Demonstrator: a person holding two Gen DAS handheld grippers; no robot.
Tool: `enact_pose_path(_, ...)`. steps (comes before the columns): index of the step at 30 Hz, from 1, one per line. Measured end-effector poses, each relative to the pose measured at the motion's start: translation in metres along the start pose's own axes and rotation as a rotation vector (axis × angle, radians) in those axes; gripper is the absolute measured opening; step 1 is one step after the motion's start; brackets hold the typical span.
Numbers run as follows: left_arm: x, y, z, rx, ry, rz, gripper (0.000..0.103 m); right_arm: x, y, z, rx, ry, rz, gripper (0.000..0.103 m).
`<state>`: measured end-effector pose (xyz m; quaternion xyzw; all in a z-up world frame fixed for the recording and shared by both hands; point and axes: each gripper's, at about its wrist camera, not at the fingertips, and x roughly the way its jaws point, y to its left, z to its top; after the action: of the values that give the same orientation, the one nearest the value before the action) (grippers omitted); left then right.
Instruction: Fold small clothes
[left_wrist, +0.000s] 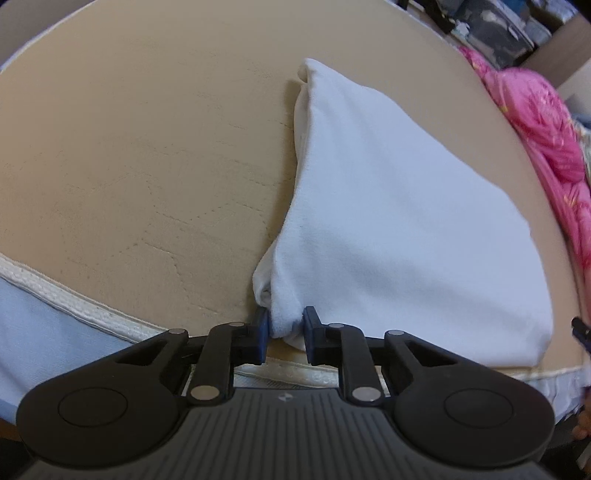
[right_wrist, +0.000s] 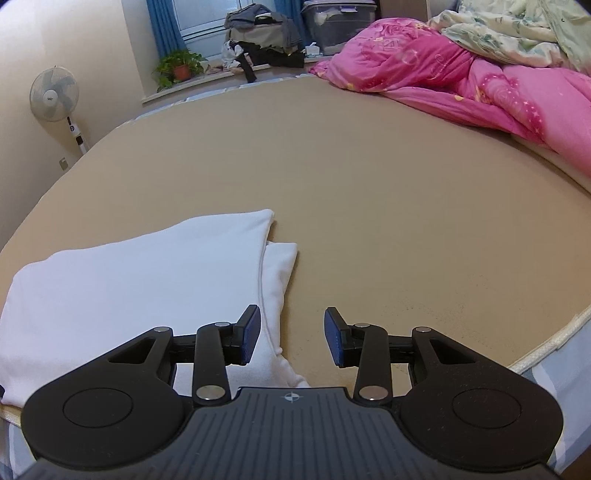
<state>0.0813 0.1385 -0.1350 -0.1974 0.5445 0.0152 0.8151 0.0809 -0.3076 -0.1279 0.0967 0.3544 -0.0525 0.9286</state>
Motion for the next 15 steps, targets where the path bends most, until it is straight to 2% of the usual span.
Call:
enact_pose_path(2,0.000,0.008,-0.002,-0.056,-0.010,-0.028,0.024,-0.002,-0.002,0.000,0.012,-0.004,0.001,0.040)
enact_pose_path(5,0.001,0.022,-0.005,-0.193,-0.029,-0.084,0.028,-0.006,-0.005,0.002,0.036,-0.014,0.010,0.040)
enact_pose_path(7,0.003,0.027,-0.006,-0.244,-0.039,-0.097,0.028,-0.010,-0.007,0.005,0.056,-0.024,0.029,0.040)
enact_pose_path(8,0.004,0.028,-0.007,-0.263,-0.047,-0.095,0.023,-0.011,-0.008,0.006,0.066,-0.029,0.040,0.040)
enact_pose_path(11,0.000,0.019,-0.006,-0.274,-0.060,-0.033,0.015,-0.012,-0.011,0.009,0.087,-0.032,0.058,0.040)
enact_pose_path(13,-0.007,0.004,-0.004,-0.246,-0.067,0.030,0.014,-0.012,-0.014,0.011,0.112,-0.026,0.060,0.040)
enact_pose_path(15,-0.021,-0.023,0.001,-0.209,-0.112,0.090,0.013,-0.011,-0.021,0.014,0.160,-0.023,0.066,0.040)
